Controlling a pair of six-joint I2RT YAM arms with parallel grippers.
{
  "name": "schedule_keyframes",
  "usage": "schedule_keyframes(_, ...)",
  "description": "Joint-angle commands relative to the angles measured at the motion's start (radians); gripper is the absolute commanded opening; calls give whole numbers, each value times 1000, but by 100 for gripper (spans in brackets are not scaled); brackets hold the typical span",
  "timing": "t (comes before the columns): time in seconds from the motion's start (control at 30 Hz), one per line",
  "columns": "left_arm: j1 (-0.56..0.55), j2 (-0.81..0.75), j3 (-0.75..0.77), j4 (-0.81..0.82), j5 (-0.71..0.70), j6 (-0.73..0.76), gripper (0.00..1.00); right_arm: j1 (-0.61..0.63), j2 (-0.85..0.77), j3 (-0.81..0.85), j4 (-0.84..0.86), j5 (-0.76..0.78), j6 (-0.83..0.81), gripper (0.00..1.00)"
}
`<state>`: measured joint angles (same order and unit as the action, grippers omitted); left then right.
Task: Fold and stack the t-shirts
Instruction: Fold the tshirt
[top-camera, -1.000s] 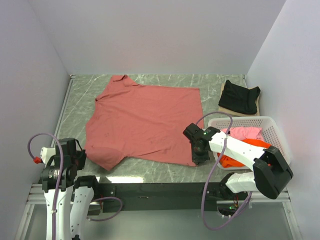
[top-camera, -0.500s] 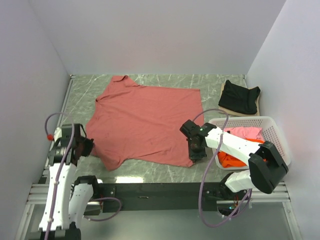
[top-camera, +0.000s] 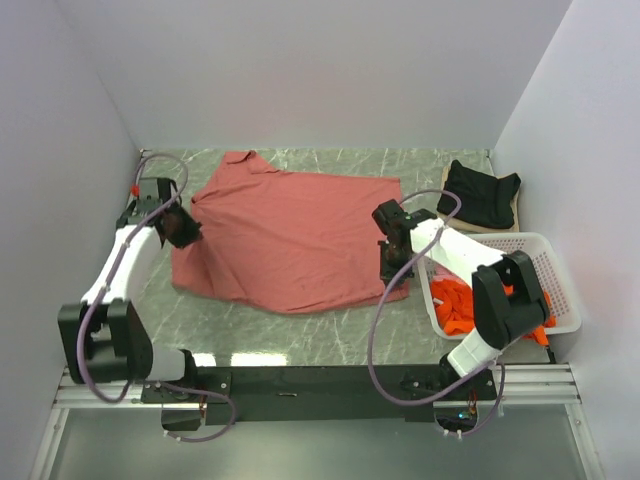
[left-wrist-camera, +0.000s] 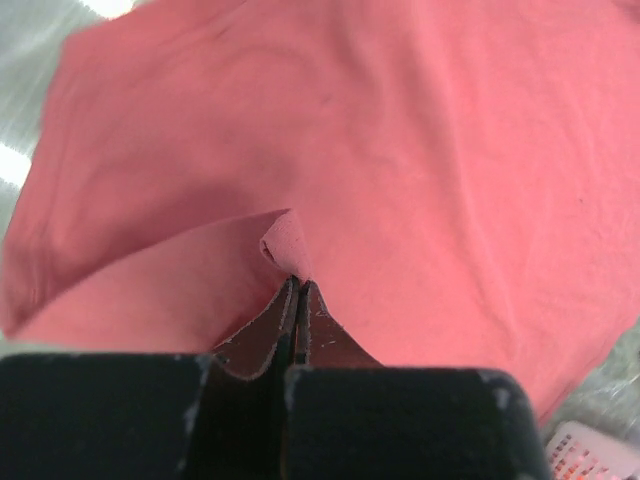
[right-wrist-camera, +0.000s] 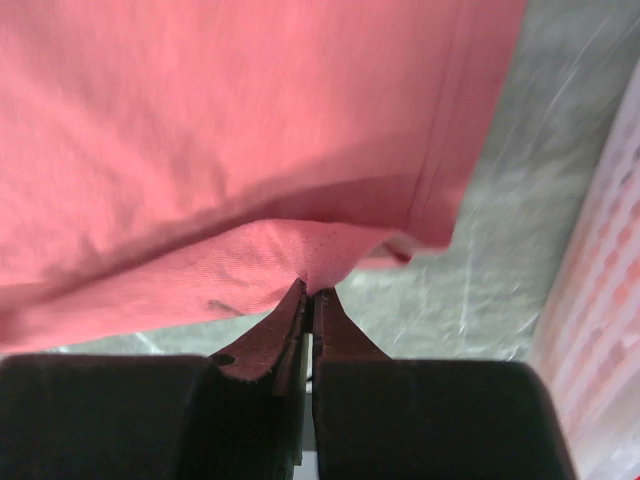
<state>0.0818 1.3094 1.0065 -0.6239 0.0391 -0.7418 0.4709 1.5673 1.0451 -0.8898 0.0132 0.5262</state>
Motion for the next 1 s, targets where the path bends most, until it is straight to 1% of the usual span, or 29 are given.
schedule_keyframes(0.0,4,85,113,107,76,123,1,-46,51,79,15,7,-81,0)
schedule_keyframes(0.13,4,195,233,135,123,180,1,-81,118,167,11,4,-106,0)
schedule_keyframes(0.17,3,238,257,135,165,202,1,-84,140,183,8,2,-110,0)
schedule_keyframes(0.27,-8,327,354,122,209,245,1,-112,174,233,-3,4,-126,0)
schedule_keyframes(0.3,-17,346,401,113,205,255,1,-117,180,243,-6,4,-129,0)
schedule_keyframes(0.4,-28,409,469,76,171,282,1,-133,198,282,-14,2,-140,0)
schedule_keyframes(0.6,-28,481,553,46,110,302,1,-159,247,329,-18,1,-152,0)
schedule_keyframes(0.8,-27,527,603,12,36,300,1,-182,287,355,-26,25,-166,0)
schedule_keyframes(0.97,-28,527,609,-5,-34,259,1,-196,298,369,-32,28,-169,0)
